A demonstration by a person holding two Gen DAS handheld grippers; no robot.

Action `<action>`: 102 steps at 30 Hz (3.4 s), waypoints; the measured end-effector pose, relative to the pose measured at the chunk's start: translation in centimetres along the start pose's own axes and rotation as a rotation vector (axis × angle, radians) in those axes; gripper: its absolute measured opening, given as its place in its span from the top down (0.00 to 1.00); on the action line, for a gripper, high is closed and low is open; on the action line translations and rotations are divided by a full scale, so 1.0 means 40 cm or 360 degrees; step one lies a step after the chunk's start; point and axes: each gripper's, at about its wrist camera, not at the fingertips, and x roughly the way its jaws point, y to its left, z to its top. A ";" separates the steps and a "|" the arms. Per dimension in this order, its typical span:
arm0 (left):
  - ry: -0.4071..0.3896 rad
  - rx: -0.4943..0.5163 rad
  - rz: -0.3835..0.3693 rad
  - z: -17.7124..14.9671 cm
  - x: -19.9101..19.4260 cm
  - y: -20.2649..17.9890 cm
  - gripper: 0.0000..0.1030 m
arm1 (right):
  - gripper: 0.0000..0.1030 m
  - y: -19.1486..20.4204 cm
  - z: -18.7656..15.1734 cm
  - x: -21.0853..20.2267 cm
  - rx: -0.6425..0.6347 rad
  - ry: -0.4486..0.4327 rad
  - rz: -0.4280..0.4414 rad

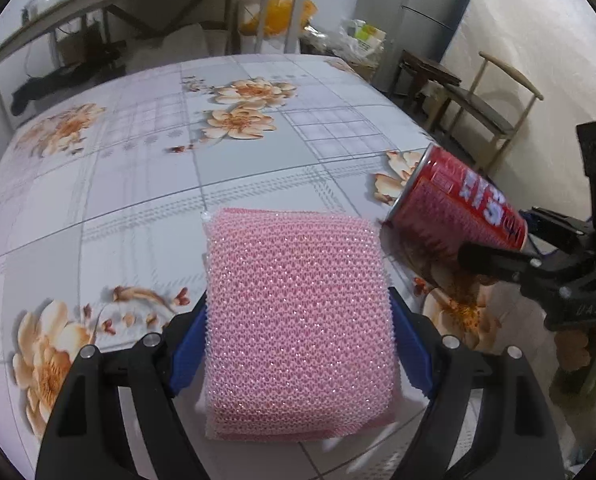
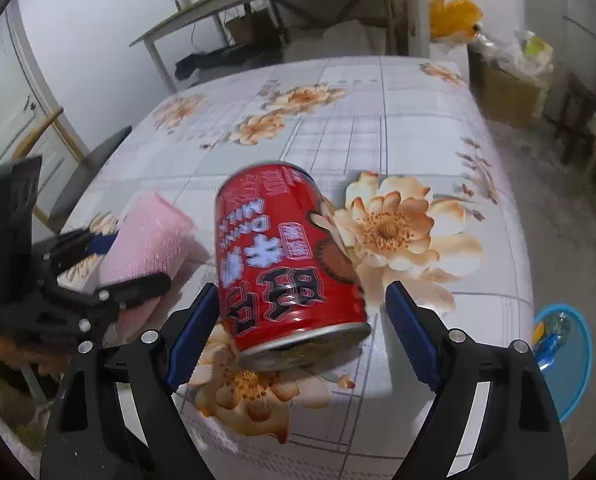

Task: Collect trash
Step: 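Grasp the red Drink Milk can with the right tool while the left tool grasps the pink sponge, then lift the red can with the right tool while the left tool lifts the pink sponge, then carry the can and sponge over the wastebasket with both tools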

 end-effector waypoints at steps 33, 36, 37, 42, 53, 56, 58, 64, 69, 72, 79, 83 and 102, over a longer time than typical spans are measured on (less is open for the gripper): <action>-0.0033 0.0043 0.0163 -0.019 -0.012 -0.003 0.24 | 0.40 0.055 0.018 -0.015 -0.0072 -0.0098 -0.0261; -0.0048 0.0055 0.0177 -0.015 -0.019 -0.007 0.24 | 0.40 0.053 0.018 -0.023 -0.0048 -0.0107 -0.0224; -0.0057 0.0056 0.0178 -0.013 -0.024 -0.008 0.24 | 0.40 0.050 0.018 -0.027 -0.0037 -0.0115 -0.0216; -0.0093 0.0063 0.0178 0.006 -0.046 -0.023 0.24 | 0.40 0.021 0.017 -0.062 0.0038 -0.0169 -0.0191; -0.0103 0.0206 0.0175 0.033 -0.046 -0.125 0.24 | 0.40 -0.043 -0.025 -0.134 0.0113 -0.0212 -0.0234; -0.0108 0.0237 0.0179 0.035 -0.047 -0.150 0.24 | 0.40 -0.053 -0.034 -0.142 0.0122 -0.0208 -0.0239; -0.0113 0.0242 0.0177 0.037 -0.051 -0.164 0.24 | 0.40 -0.058 -0.038 -0.145 0.0123 -0.0206 -0.0240; -0.0141 0.0291 0.0207 0.040 -0.065 -0.193 0.24 | 0.40 -0.064 -0.049 -0.160 0.0130 -0.0223 -0.0233; -0.0167 0.0321 0.0228 0.040 -0.080 -0.209 0.24 | 0.40 -0.066 -0.054 -0.167 0.0135 -0.0227 -0.0226; -0.0181 0.0327 0.0234 0.038 -0.092 -0.218 0.24 | 0.40 -0.064 -0.058 -0.173 0.0130 -0.0235 -0.0227; -0.0215 0.0360 0.0262 0.034 -0.119 -0.243 0.24 | 0.40 -0.066 -0.071 -0.205 0.0141 -0.0274 -0.0229; -0.0227 0.0377 0.0245 0.037 -0.130 -0.262 0.24 | 0.40 -0.074 -0.083 -0.235 0.0162 -0.0315 -0.0237; 0.0362 0.0591 -0.0685 0.307 0.191 -0.801 0.23 | 0.40 -0.644 -0.340 -0.410 0.1155 -0.0334 -0.0645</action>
